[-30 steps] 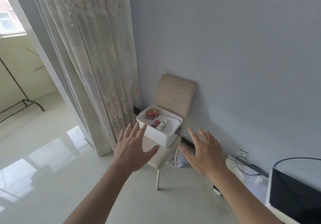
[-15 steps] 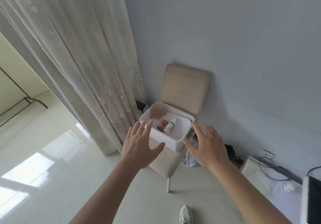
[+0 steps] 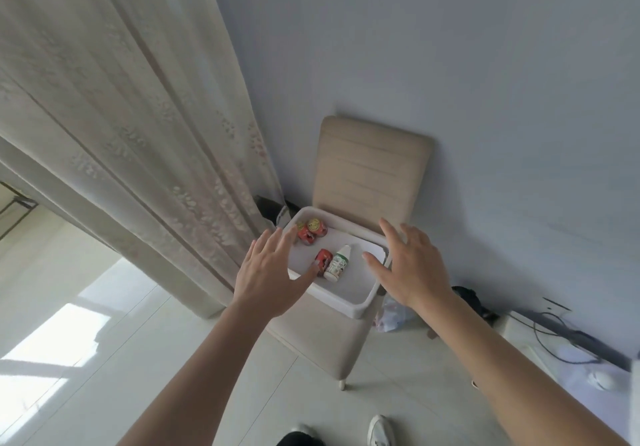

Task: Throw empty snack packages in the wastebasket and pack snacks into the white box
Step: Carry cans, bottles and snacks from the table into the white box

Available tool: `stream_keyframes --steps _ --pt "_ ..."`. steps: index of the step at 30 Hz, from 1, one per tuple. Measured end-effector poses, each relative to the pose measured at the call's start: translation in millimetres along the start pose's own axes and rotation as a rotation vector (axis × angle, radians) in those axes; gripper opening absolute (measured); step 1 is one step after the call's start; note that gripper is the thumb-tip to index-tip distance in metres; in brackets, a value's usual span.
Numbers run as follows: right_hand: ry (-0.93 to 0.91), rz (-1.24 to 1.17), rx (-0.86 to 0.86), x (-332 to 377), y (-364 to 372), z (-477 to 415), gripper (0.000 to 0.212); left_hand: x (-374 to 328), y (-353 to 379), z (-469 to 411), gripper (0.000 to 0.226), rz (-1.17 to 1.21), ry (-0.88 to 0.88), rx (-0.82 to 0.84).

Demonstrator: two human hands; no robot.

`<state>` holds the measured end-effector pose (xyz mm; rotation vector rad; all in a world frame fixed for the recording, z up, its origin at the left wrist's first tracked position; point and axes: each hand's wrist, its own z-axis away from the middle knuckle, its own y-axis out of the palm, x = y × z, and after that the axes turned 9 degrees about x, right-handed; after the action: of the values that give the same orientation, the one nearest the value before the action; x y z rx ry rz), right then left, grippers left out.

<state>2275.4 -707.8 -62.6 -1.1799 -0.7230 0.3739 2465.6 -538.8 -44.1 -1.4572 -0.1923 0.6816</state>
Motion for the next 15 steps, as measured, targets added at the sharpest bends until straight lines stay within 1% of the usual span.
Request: stream_keyframes --steps 3,6,11,15 --pt "0.035 0.015 0.034 6.1 10.9 -28.1 0.078 16.6 6.6 -31.4 0.082 0.005 0.03 0.018" --pt "0.073 -0.001 0.054 19.1 23.4 -55.3 0.076 38.2 18.3 -68.4 0.084 0.023 0.06 0.072" --pt "0.149 -0.041 0.051 48.5 44.4 -95.9 0.073 75.1 34.9 -127.4 0.08 0.07 0.16 0.131" --pt "0.251 -0.115 0.084 59.7 57.2 -121.6 0.074 108.1 47.7 -164.2 0.086 0.092 0.186 0.254"
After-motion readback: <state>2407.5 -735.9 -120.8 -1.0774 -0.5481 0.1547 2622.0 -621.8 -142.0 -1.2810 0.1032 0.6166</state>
